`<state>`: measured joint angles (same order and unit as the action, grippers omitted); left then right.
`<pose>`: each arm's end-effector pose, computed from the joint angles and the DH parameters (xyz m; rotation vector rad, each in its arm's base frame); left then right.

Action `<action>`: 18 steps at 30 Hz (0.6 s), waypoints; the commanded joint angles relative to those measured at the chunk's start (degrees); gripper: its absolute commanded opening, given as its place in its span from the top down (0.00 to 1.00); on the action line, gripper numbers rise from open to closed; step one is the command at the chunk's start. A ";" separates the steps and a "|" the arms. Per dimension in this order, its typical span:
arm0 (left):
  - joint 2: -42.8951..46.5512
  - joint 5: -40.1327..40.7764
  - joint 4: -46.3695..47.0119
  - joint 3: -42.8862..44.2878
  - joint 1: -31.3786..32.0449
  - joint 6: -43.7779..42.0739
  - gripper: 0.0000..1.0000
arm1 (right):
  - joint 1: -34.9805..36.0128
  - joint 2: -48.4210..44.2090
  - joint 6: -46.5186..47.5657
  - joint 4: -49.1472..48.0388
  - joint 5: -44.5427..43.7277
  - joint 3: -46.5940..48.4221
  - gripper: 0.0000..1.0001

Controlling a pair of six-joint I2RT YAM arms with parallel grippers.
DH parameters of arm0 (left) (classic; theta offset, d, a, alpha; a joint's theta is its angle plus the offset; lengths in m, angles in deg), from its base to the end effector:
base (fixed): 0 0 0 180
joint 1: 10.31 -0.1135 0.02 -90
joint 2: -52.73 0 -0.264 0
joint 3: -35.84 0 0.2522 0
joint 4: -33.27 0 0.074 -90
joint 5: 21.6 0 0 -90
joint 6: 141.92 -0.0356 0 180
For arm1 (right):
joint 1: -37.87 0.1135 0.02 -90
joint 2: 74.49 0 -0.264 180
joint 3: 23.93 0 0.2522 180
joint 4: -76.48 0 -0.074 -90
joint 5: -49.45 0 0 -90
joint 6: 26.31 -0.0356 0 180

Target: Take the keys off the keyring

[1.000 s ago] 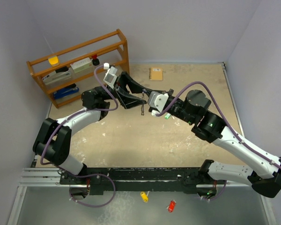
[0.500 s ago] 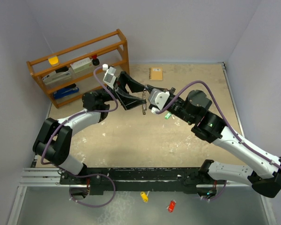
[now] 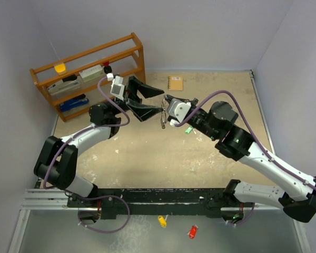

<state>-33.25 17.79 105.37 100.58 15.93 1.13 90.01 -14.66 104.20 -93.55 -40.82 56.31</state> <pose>0.2547 -0.1562 0.3604 0.7565 0.9126 -1.5379 0.1422 0.1826 0.4495 -1.0030 0.9631 0.1660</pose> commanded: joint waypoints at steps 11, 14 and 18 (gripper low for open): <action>-5.00 -1.31 12.76 3.88 -0.17 7.16 0.22 | 0.40 0.27 -1.13 -4.34 1.60 1.46 1.00; -4.18 -1.75 12.75 3.19 -0.20 6.67 0.22 | 0.33 0.77 -1.02 -4.29 1.64 1.46 1.00; -3.80 -2.22 12.83 2.99 0.19 5.78 0.21 | 0.33 1.36 -1.18 -4.36 2.09 1.38 1.00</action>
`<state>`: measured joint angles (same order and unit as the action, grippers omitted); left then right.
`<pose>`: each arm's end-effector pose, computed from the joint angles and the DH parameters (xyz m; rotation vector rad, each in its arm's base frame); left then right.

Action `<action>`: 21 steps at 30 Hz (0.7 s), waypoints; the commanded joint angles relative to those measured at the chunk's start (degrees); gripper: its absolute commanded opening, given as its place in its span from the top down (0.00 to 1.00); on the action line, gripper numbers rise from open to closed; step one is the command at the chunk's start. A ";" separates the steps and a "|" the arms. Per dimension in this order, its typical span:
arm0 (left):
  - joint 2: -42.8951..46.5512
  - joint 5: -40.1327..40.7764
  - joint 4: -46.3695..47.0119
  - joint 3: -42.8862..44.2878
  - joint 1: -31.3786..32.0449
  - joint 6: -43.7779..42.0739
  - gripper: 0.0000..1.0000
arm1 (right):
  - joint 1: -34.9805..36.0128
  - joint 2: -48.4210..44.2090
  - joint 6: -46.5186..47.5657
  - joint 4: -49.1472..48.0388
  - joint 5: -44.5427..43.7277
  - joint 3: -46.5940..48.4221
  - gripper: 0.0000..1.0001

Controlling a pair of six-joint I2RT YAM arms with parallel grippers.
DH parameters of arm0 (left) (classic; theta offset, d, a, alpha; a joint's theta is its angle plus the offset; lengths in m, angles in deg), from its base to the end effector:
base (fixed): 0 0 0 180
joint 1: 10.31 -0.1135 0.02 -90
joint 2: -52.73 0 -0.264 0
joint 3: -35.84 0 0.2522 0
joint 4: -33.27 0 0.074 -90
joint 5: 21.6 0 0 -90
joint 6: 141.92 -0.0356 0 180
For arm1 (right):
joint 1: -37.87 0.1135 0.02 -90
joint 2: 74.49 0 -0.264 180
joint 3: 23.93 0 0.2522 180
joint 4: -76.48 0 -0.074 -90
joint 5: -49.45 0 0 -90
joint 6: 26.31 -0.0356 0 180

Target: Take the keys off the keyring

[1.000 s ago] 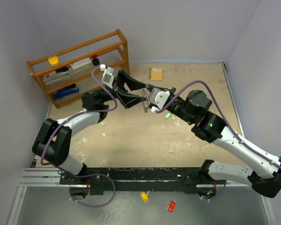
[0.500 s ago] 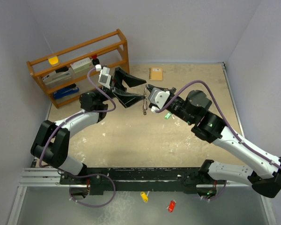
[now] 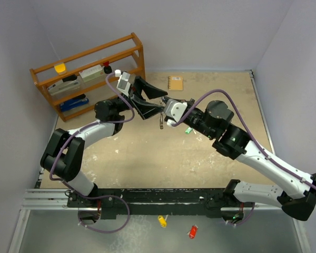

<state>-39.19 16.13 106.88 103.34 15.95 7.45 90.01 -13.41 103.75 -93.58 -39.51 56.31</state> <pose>0.2755 -0.1673 0.3456 0.7372 1.0045 -1.6462 0.1460 0.1889 0.4449 -1.0282 0.9685 0.1874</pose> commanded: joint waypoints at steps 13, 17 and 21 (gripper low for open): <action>6.65 -7.09 11.31 -2.51 2.46 -1.54 0.47 | 0.33 -0.52 0.32 -5.28 -0.42 1.32 1.00; 7.67 -7.78 11.32 -2.18 3.01 -0.82 0.48 | 0.37 -0.76 0.65 -4.64 -0.78 1.57 1.00; 8.11 -7.60 11.26 -1.77 3.61 0.14 0.53 | 0.33 -1.27 0.62 -4.70 -0.74 1.16 1.00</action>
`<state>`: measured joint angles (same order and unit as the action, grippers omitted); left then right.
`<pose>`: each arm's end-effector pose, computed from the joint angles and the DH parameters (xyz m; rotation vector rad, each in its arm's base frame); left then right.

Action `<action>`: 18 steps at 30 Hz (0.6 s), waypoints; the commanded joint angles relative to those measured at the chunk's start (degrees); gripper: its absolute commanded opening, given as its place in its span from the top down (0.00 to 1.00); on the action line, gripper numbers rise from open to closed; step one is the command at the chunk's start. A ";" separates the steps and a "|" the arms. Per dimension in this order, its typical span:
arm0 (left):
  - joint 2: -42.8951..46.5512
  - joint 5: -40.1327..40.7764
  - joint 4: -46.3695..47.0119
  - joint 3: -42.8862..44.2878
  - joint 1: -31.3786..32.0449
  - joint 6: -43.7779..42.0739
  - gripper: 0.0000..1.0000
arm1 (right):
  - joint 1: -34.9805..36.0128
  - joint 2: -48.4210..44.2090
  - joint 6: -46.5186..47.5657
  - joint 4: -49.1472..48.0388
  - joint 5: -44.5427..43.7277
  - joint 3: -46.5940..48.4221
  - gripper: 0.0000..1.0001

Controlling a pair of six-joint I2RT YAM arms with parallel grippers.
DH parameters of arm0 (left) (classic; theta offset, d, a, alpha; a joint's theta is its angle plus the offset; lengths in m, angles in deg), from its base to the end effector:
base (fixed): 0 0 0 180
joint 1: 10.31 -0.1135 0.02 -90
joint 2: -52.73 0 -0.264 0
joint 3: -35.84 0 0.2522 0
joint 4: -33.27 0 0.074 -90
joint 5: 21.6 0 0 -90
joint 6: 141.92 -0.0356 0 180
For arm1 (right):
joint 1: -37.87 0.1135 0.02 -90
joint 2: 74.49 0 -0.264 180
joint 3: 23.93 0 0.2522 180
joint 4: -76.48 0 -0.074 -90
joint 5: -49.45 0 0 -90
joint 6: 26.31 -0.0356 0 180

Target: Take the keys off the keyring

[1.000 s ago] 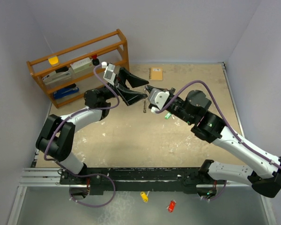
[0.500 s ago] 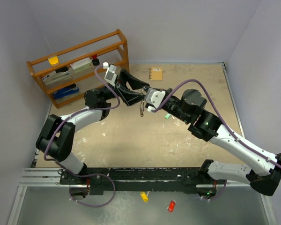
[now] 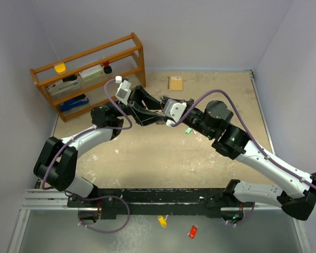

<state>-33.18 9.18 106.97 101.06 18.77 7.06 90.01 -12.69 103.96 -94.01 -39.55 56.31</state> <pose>0.2408 -0.1689 0.3614 0.9293 0.9434 -1.6702 0.1485 0.1920 0.4429 -1.0331 0.9705 0.1837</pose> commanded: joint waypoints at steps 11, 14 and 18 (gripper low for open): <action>-3.20 2.26 11.22 3.93 0.80 4.24 0.63 | 0.33 -2.71 -0.19 -4.41 0.49 0.81 1.00; -3.62 2.77 11.24 4.55 0.80 4.63 0.66 | 0.37 -2.87 -0.24 -4.54 0.50 0.51 1.00; -3.31 3.44 11.23 4.46 0.81 4.30 0.71 | 0.36 -2.84 -0.19 -4.74 0.33 0.23 1.00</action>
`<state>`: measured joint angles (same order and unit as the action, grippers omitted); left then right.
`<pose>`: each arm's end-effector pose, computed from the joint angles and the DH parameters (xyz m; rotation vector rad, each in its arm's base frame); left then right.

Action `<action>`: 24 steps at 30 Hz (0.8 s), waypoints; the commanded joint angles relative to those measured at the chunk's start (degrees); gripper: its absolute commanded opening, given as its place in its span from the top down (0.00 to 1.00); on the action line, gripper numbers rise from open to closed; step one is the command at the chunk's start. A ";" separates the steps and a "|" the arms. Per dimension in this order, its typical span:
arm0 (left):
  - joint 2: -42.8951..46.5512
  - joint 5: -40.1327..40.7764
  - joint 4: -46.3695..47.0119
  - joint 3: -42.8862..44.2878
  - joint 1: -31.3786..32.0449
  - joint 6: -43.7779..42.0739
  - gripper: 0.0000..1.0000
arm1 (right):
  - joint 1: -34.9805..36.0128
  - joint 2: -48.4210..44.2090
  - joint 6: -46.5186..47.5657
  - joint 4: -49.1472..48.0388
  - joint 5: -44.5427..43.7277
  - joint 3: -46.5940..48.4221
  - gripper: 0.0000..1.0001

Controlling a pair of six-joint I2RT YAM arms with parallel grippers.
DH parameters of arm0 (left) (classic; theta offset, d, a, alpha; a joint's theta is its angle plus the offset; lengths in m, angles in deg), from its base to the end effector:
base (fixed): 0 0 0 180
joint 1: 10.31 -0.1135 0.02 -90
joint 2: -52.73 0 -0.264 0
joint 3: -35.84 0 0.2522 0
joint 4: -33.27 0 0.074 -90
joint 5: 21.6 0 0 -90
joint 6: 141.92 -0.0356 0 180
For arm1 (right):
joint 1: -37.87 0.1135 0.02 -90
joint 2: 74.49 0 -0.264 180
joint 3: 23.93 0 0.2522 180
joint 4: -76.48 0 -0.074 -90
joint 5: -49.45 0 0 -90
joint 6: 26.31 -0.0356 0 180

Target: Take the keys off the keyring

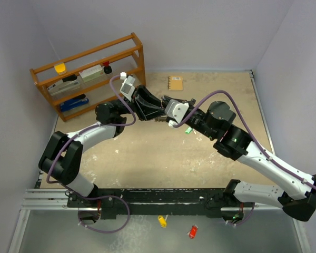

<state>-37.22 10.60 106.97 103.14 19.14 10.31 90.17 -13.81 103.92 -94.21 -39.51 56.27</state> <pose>0.2560 -0.1791 0.3527 0.8735 1.0060 -1.7343 0.1440 0.1874 0.4474 -1.0185 0.9535 0.1880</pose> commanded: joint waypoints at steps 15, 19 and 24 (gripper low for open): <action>0.95 2.26 11.23 1.40 0.43 0.58 0.73 | 0.22 -1.61 -0.30 -4.57 0.46 0.41 1.00; 0.84 2.10 11.24 1.31 0.34 0.39 0.74 | 0.19 -1.50 -0.33 -4.17 0.22 0.79 1.00; 1.02 1.84 11.24 1.40 0.17 0.21 0.74 | 0.18 -1.71 -0.01 -4.09 -0.28 0.80 1.00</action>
<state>-37.22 11.80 106.99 103.38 19.14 10.49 90.17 -13.81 103.92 -94.41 -39.53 56.03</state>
